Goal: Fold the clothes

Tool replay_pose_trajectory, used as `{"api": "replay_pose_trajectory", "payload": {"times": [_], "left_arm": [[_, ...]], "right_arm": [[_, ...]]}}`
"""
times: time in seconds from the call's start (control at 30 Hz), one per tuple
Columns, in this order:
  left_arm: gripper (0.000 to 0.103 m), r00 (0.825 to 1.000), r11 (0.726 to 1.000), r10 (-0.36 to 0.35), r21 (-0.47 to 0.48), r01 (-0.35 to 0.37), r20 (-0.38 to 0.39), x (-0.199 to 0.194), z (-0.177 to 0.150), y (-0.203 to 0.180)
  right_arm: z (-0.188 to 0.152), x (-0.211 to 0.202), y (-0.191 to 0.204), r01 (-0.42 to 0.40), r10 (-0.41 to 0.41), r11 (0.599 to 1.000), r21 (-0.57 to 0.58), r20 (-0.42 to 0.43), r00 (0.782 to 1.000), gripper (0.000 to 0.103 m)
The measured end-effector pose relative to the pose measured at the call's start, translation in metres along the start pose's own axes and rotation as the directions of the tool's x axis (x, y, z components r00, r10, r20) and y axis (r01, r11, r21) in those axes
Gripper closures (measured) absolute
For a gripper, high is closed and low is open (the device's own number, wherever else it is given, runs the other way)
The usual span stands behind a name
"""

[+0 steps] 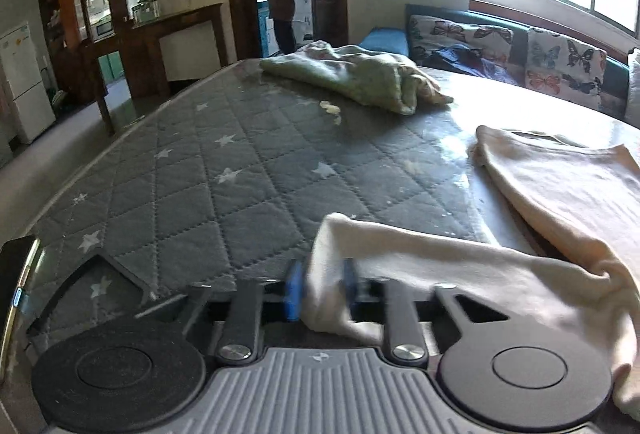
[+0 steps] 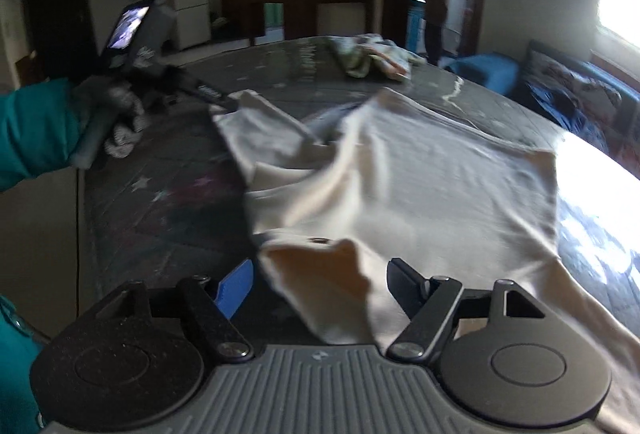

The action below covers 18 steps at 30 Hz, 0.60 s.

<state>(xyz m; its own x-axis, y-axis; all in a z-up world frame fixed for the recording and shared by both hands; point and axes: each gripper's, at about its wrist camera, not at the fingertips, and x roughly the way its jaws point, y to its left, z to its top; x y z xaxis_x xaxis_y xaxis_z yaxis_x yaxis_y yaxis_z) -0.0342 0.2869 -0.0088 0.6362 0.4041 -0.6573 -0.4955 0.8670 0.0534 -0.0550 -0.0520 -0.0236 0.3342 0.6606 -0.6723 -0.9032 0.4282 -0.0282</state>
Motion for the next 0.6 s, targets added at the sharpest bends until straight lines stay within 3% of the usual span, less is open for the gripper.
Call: {"api": "replay_pose_trajectory", "payload": {"times": [0.07, 0.2, 0.37, 0.47, 0.53, 0.6], "left_arm": [[0.098, 1.000, 1.000, 0.011, -0.010, -0.011, 0.005, -0.004, -0.003, -0.001], [0.099, 0.999, 0.996, 0.039, -0.086, -0.037, 0.019, -0.017, -0.009, 0.014], [0.099, 0.996, 0.986, 0.079, -0.147, -0.073, 0.039, -0.039, -0.020, 0.037], [0.099, 0.995, 0.981, 0.095, -0.171, -0.086, 0.041, -0.045, -0.024, 0.049], [0.099, 0.994, 0.979, 0.105, -0.179, -0.096, 0.041, -0.047, -0.025, 0.057], [0.099, 0.992, 0.977, 0.116, -0.187, -0.107, 0.042, -0.049, -0.025, 0.063]], "right_arm": [[0.002, 0.004, 0.011, 0.024, -0.024, 0.999, -0.044, 0.012, 1.000, 0.032], [0.005, 0.011, 0.031, 0.092, -0.087, 0.984, -0.154, 0.040, 0.995, 0.031], [0.007, 0.027, 0.042, 0.077, -0.078, 0.973, -0.217, 0.003, 0.997, 0.037], [0.008, 0.037, 0.041, 0.059, -0.067, 0.977, -0.206, -0.032, 0.997, 0.058], [0.010, 0.038, 0.041, 0.051, -0.060, 0.982, -0.184, -0.044, 0.997, 0.086], [0.012, 0.037, 0.040, 0.042, -0.050, 0.987, -0.154, -0.051, 0.997, 0.091]]}}
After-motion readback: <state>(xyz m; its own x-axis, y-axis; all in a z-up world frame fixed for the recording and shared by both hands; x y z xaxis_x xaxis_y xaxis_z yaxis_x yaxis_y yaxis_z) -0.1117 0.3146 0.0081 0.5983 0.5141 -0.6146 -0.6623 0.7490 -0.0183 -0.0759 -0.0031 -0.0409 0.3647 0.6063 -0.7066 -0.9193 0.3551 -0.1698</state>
